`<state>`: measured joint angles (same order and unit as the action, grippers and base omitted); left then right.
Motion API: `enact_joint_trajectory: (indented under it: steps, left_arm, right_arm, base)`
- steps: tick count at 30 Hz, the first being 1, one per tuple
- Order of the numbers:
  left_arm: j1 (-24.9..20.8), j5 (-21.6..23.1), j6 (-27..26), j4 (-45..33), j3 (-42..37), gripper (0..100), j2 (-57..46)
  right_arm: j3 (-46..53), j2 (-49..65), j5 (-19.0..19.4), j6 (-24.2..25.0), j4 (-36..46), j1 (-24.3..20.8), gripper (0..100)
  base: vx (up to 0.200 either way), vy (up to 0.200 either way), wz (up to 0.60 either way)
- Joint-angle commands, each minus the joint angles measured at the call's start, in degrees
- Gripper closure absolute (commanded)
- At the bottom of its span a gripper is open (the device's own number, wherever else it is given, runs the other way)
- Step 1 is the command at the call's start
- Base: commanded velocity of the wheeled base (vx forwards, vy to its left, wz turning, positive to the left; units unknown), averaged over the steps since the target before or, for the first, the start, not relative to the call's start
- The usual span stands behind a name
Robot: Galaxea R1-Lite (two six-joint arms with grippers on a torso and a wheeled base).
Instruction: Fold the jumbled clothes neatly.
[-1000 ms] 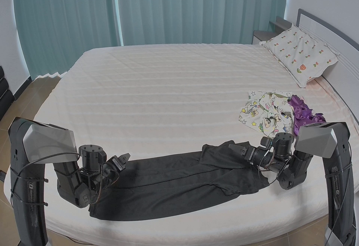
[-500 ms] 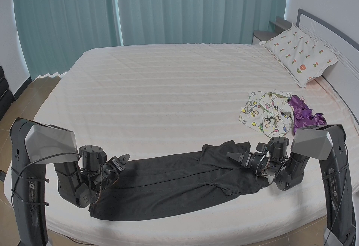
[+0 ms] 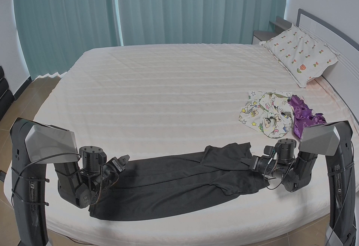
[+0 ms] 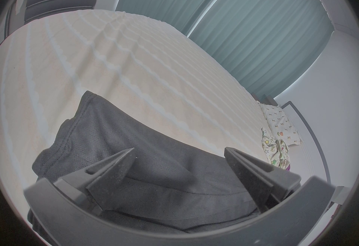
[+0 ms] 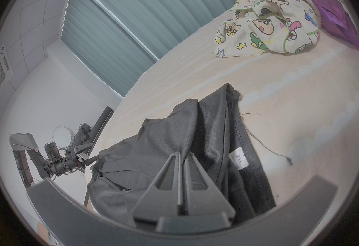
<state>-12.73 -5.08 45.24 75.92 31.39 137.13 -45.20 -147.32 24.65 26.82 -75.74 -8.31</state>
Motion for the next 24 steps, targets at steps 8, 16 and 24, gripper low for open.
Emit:
enact_joint_trajectory:
  steps: [8, 16, 24]
  left_arm:
    - [-0.5, 0.0, 0.0, 0.0, -0.4, 0, -0.5]
    - [-4.6, -0.1, 0.2, -0.4, -0.5, 0, -4.3]
    - [-12.1, -2.5, 0.0, -11.9, 6.1, 0, -6.8]
  right_arm:
    - [1.4, 2.0, 0.0, -0.4, 2.2, 0.5, 0]
    - [1.5, 2.1, -1.2, 0.2, -0.3, 0.8, 0]
    - [2.1, 2.0, -1.3, 0.3, -2.6, 0.7, 0]
  base:
    - [0.000, 0.000, 0.00]
    - [0.000, 0.000, 0.00]
    - [0.000, 0.000, 0.00]
